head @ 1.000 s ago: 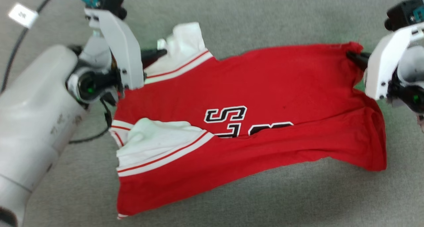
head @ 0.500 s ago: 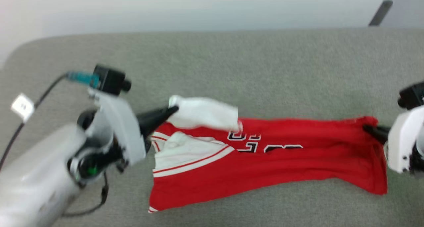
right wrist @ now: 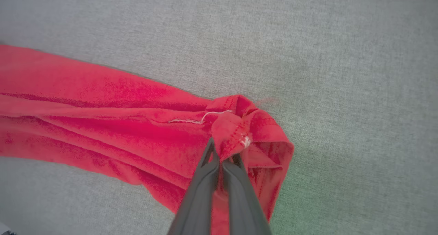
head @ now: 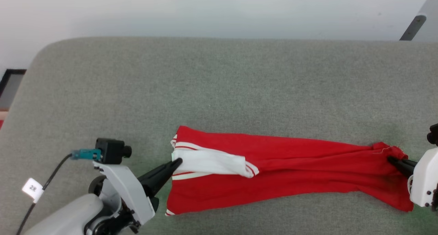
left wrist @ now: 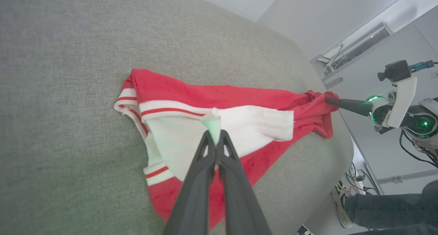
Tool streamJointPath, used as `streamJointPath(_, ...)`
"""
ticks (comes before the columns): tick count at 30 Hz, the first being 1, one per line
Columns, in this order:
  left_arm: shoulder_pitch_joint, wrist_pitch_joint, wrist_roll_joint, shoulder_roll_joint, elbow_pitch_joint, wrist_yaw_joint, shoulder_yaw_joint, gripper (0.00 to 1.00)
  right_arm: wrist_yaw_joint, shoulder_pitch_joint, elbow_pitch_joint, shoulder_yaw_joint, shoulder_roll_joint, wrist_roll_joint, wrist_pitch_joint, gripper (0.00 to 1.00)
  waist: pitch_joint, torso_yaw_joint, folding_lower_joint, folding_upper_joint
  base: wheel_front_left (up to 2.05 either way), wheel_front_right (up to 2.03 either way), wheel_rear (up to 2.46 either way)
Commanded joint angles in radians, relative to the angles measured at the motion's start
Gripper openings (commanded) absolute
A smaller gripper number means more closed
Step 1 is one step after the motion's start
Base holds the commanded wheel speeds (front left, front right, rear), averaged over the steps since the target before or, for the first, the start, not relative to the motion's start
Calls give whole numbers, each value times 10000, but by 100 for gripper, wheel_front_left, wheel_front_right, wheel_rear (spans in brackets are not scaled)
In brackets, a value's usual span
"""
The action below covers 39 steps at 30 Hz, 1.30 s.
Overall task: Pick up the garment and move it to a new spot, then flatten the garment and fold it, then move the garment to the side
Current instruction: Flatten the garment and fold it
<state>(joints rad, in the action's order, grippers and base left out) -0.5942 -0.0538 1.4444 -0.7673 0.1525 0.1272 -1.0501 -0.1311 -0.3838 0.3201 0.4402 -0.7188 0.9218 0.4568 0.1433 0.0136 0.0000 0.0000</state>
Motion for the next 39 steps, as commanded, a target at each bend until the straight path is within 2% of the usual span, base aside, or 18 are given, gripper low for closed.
streamJointPath(1,95,-172,67,162,229,2,72,0,9,93,123,-109,166,-138,-123,0,207,-12,0,0,0,0,0)
streamJointPath(6,201,-574,-8,824,1353,28,-12,0,9,94,582,-290,712,-523,-410,0,379,-74,0,0,0,0,0)
streamJointPath(9,167,-948,-420,1158,2041,33,-186,1,9,-1,677,-372,920,-731,-764,0,420,-119,0,0,0,0,0)
streamJointPath(10,227,-1064,-396,1332,2207,34,-192,12,9,-20,701,-413,972,-783,-889,7,424,-129,0,0,0,0,0)
streamJointPath(11,291,-1134,-393,1451,2346,36,-236,19,9,-28,663,-389,994,-836,-989,19,421,-138,0,0,0,0,0)
streamJointPath(13,295,-1336,-486,1531,2736,35,-240,42,9,-28,579,-434,984,-896,-1197,48,404,-148,0,0,0,0,0)
streamJointPath(14,318,-1384,-375,1633,2896,35,-195,48,9,-18,548,-469,955,-924,-1275,99,389,-147,0,0,0,0,0)
streamJointPath(15,334,-1413,-312,1755,2952,38,-186,49,9,9,511,-496,923,-932,-1349,100,363,-144,0,0,0,0,0)
streamJointPath(16,363,-1448,-263,1824,2973,38,-159,62,9,49,474,-556,917,-933,-1425,100,331,-143,0,0,0,0,0)
streamJointPath(17,396,-1508,-199,1818,3000,38,-110,93,9,98,427,-614,902,-921,-1470,100,292,-139,0,0,0,0,0)
streamJointPath(18,422,-1565,-195,1773,3024,37,-89,100,9,152,376,-654,872,-919,-1520,100,245,-131,0,0,0,0,0)
streamJointPath(23,589,-1901,-448,1651,3073,40,79,100,9,458,47,-881,699,-868,-1459,100,2,-67,0,0,0,0,0)
streamJointPath(28,1063,-2091,-833,1723,2922,-412,749,100,9,977,-143,-1359,443,-814,-1257,100,-259,155,0,0,0,0,0)
streamJointPath(33,2204,-2096,-1993,2341,2352,-1049,3168,100,9,1886,-42,-2002,186,-693,-859,100,-410,623,0,0,0,0,0)
streamJointPath(36,3135,-2097,-2983,2948,1913,-1087,4620,100,9,2373,-8,-2483,203,-505,-616,100,-406,865,0,0,0,0,0)
streamJointPath(39,3843,-2100,-4402,3304,1719,-1216,5465,100,9,2694,-32,-2814,259,-372,-425,100,-379,1086,0,0,0,0,0)
